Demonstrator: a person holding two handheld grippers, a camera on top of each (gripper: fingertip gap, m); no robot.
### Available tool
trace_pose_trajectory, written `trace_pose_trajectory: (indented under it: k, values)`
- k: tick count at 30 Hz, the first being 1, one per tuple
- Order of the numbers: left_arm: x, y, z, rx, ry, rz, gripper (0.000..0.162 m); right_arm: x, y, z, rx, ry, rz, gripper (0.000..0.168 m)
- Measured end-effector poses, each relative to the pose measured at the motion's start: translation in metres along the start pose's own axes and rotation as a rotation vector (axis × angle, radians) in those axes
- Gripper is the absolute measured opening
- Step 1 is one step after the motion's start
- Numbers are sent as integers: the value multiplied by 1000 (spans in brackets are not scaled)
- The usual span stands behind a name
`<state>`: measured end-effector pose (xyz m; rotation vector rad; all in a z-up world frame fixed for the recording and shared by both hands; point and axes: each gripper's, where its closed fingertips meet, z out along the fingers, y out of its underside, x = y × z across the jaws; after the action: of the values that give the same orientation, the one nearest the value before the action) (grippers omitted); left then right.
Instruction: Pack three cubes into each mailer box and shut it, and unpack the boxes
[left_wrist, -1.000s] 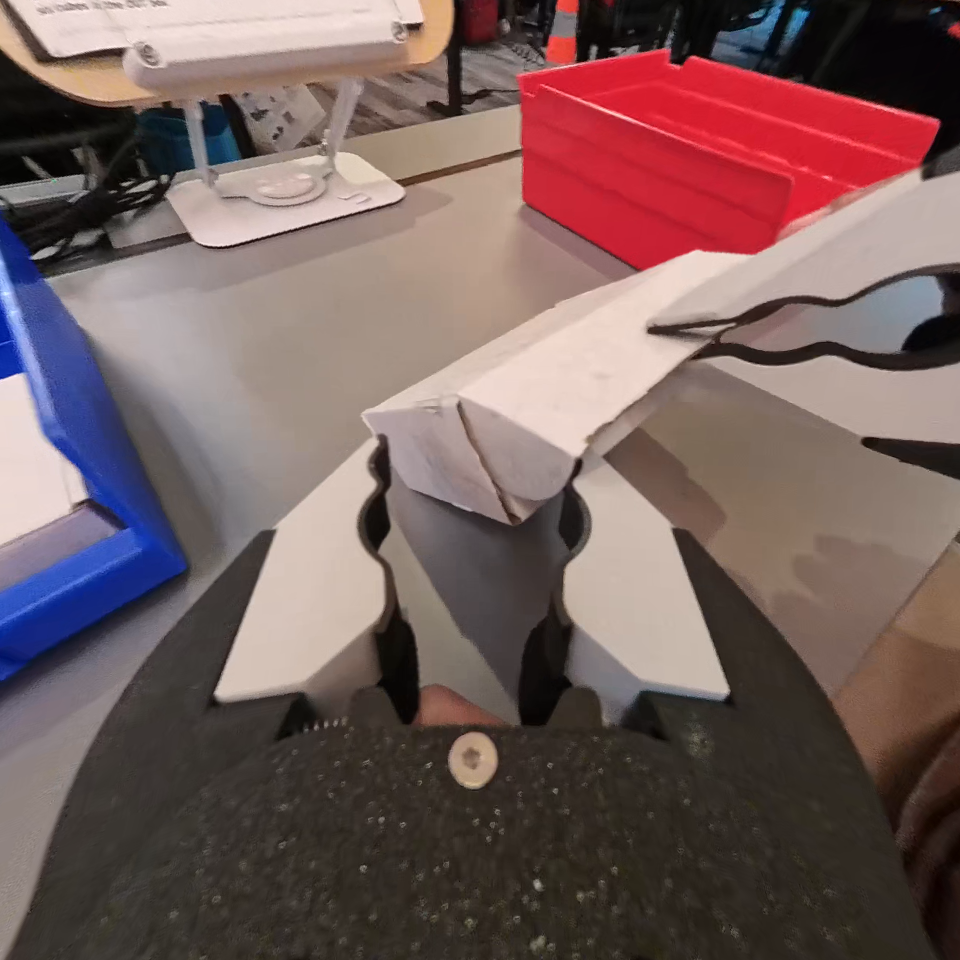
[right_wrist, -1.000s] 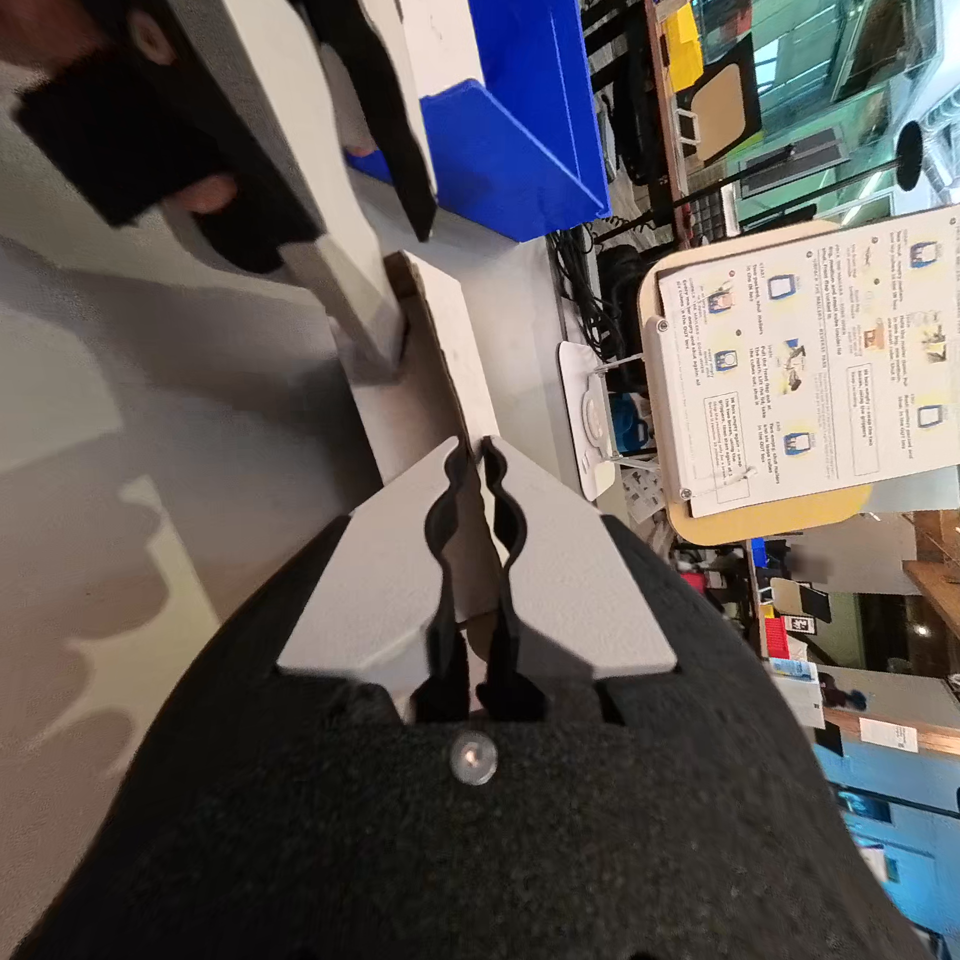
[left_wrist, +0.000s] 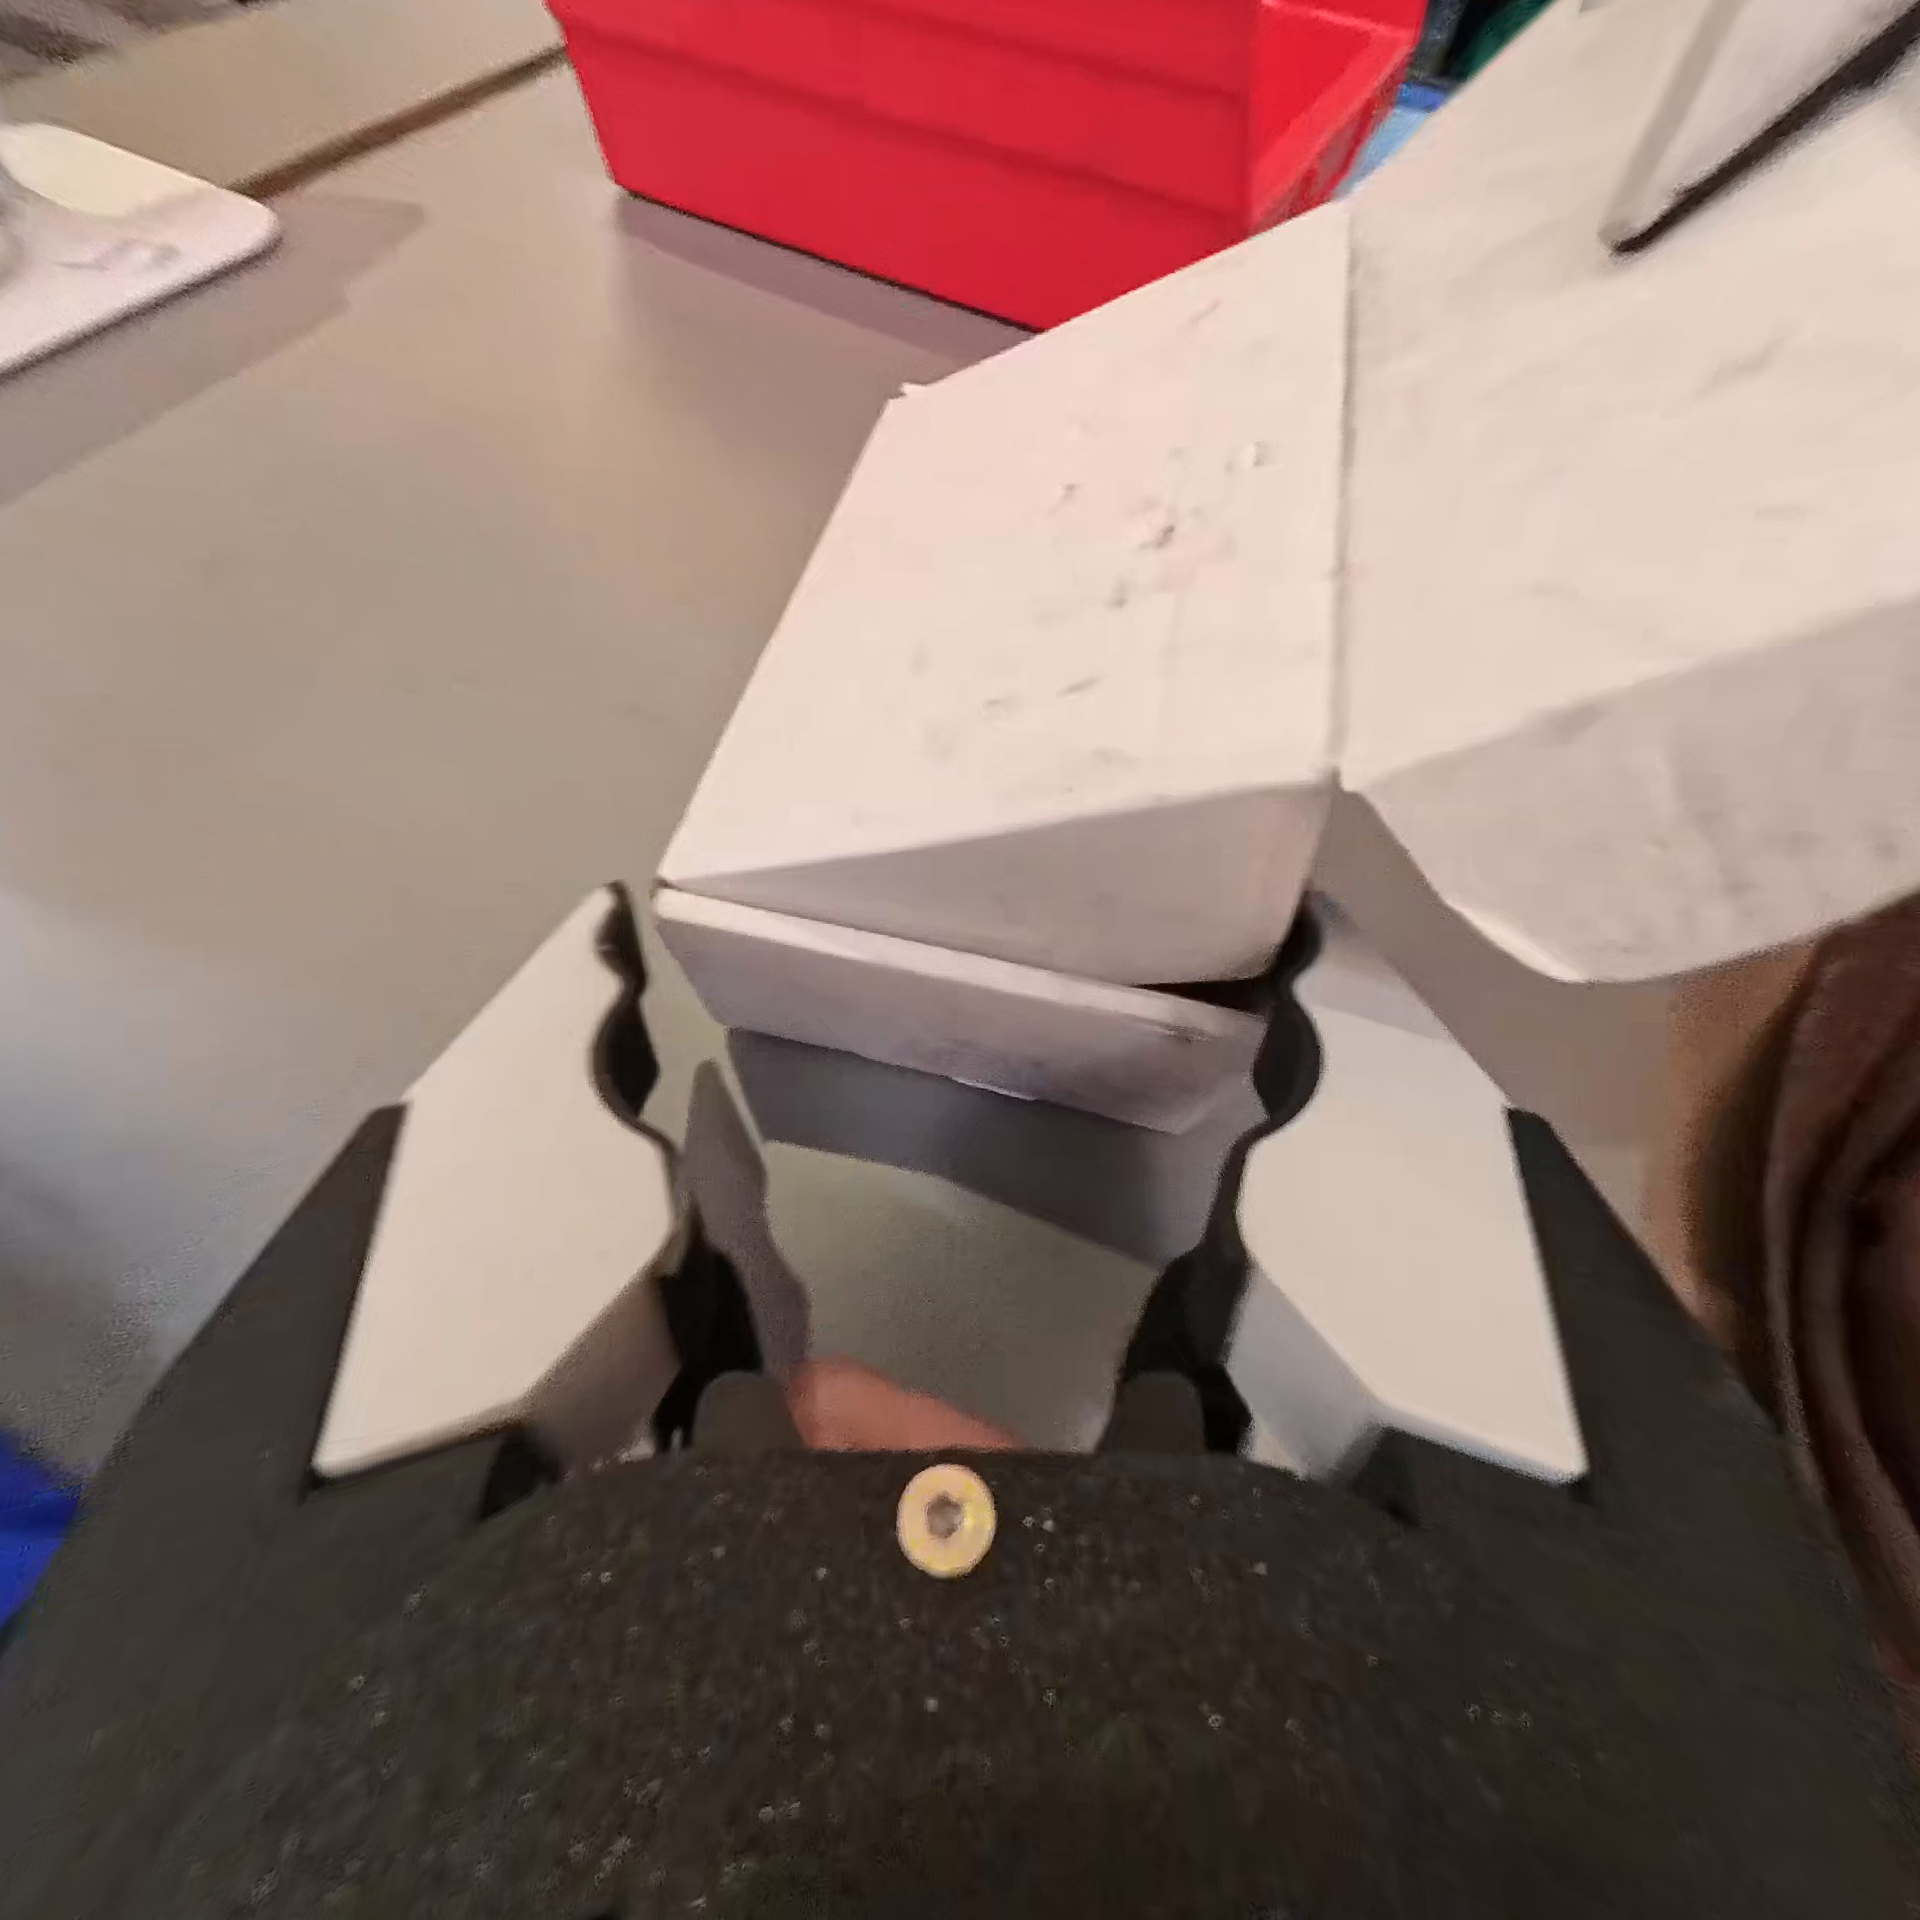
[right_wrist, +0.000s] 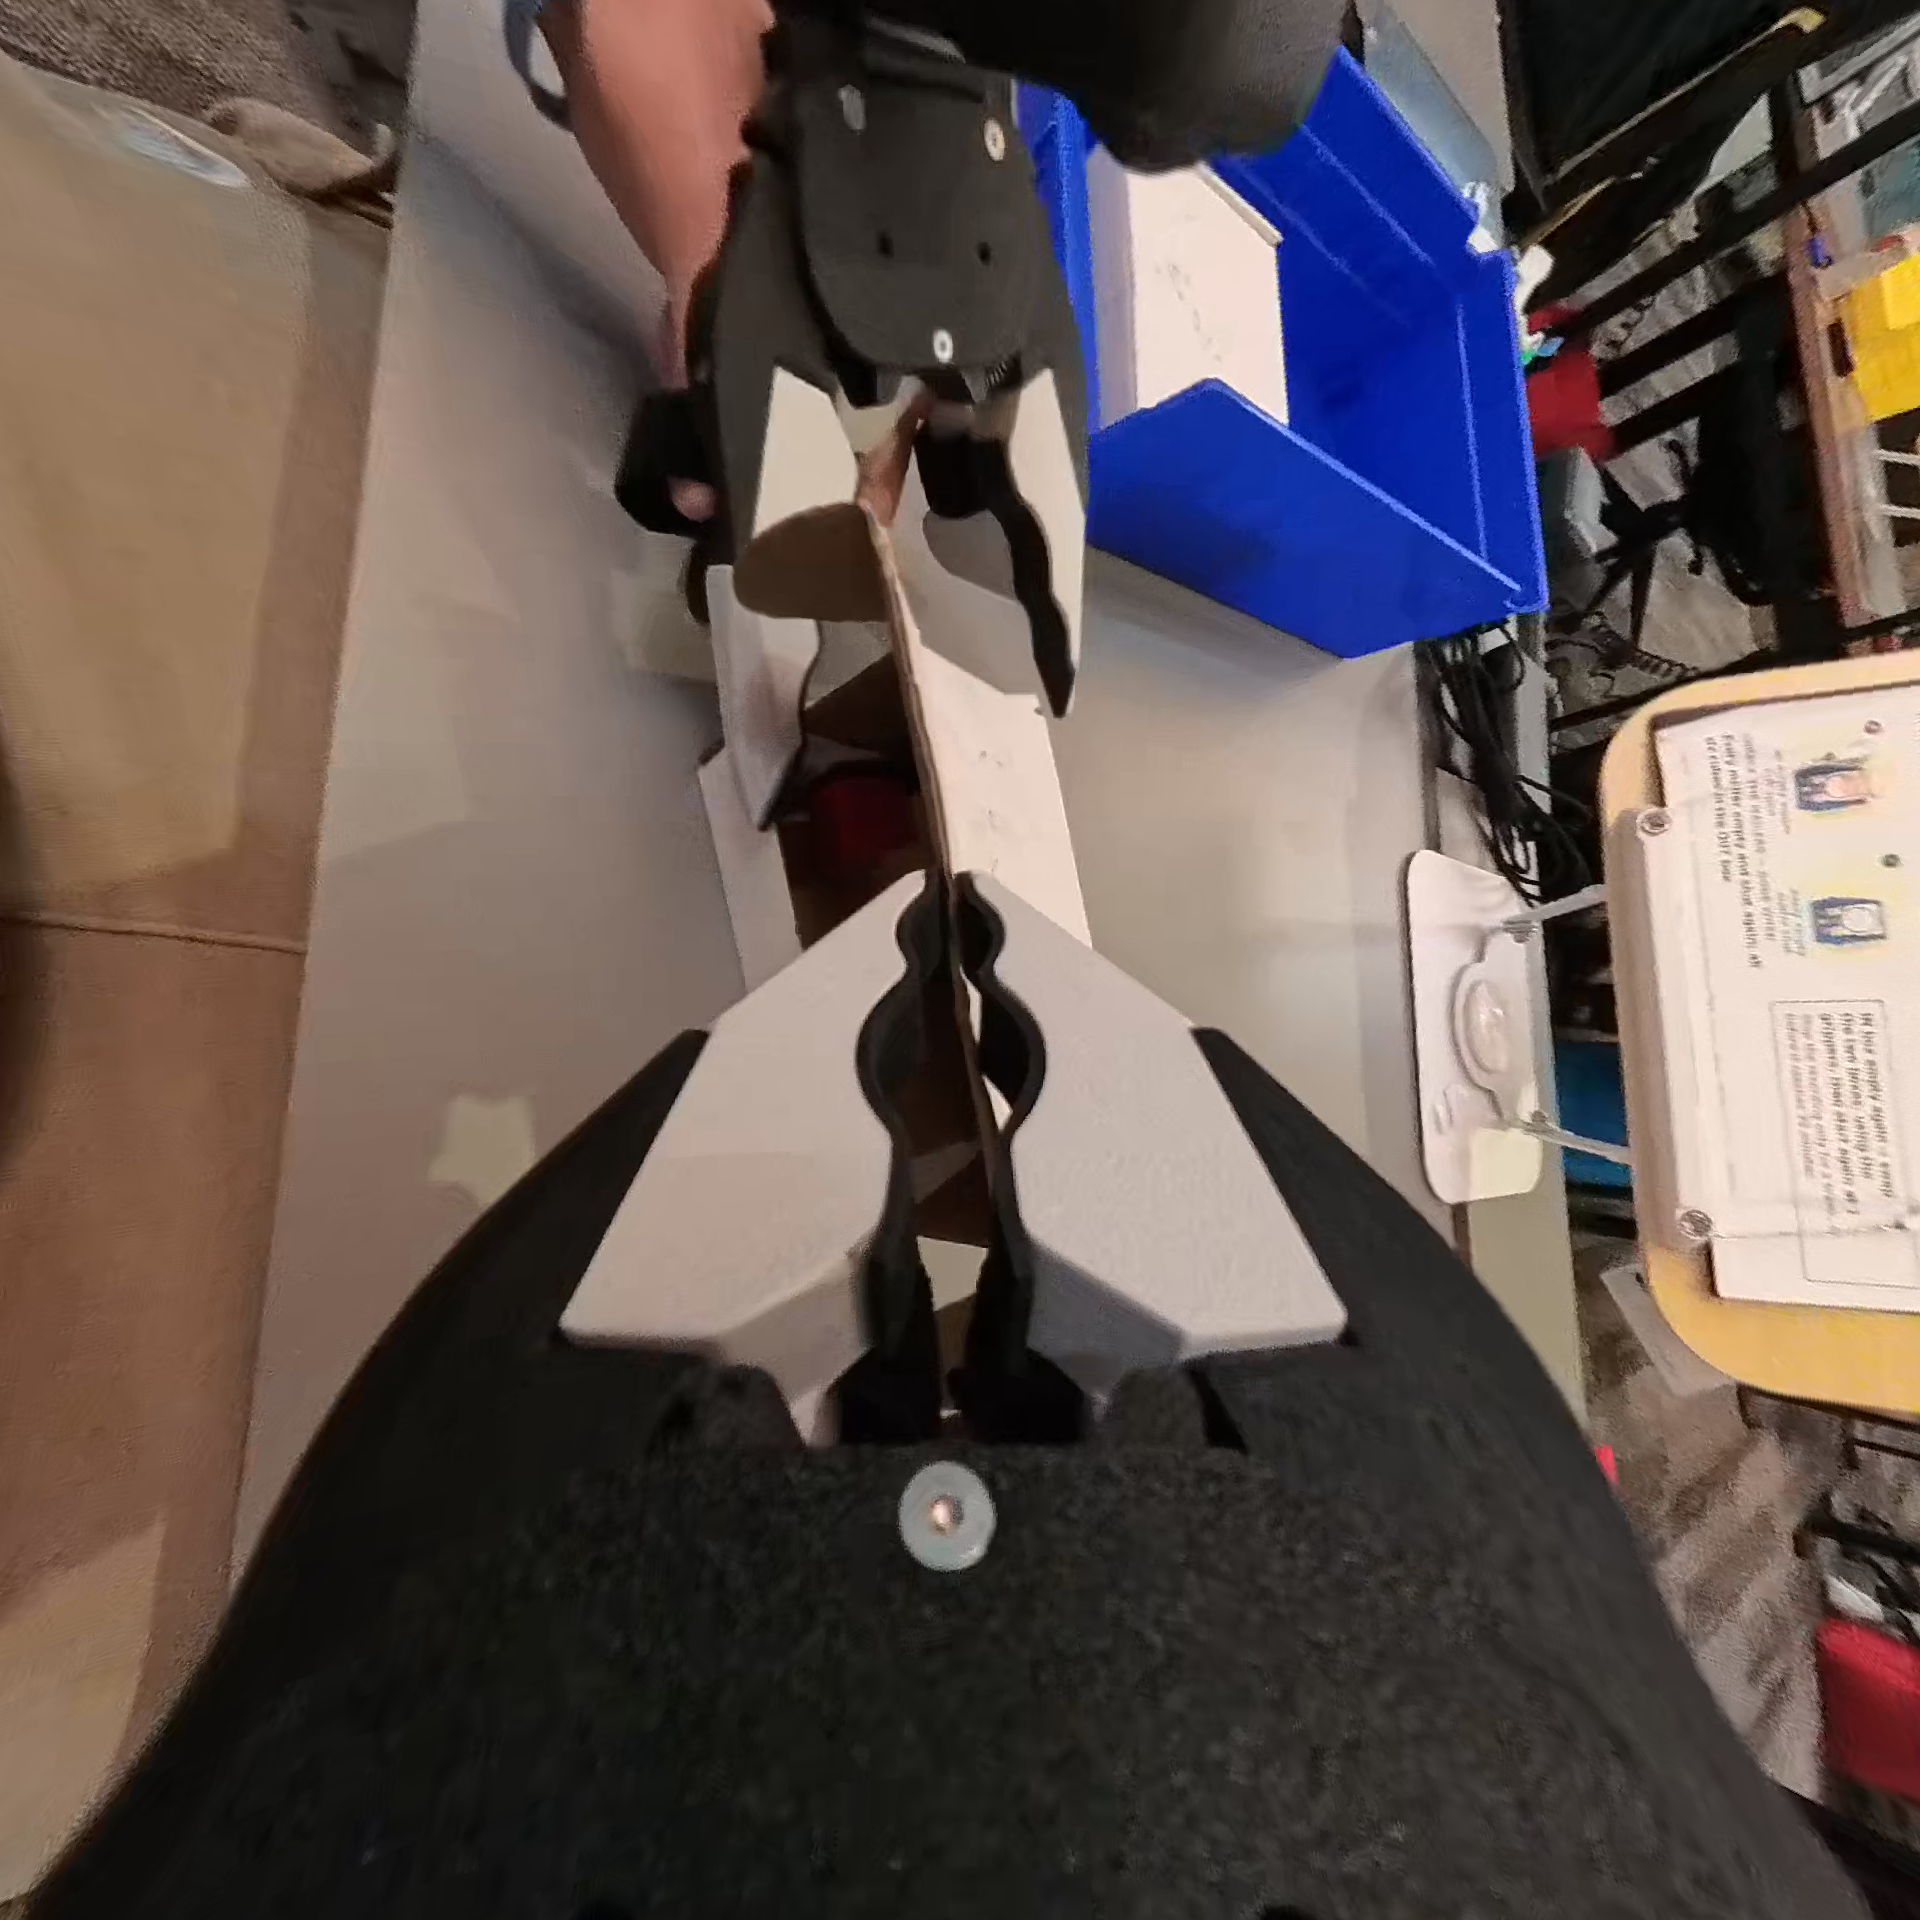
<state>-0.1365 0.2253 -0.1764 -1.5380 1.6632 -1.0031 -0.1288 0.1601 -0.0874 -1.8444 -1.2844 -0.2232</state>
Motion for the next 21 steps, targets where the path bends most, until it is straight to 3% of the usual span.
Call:
trace_pose_trajectory:
  k: [4,7,13,21]
  values:
    - [2,0,2,6,24,-26,112,8,1,-1,33,10,60,2]
    - [3,-1,3,9,17,-9,111,42,-7,-4,61,145,94,2]
    - [5,-2,7,7,18,-19,111,113,6,34,-95,306,-4,3]
    - [5,-2,6,8,12,-22,110,136,65,129,-303,57,16,3]
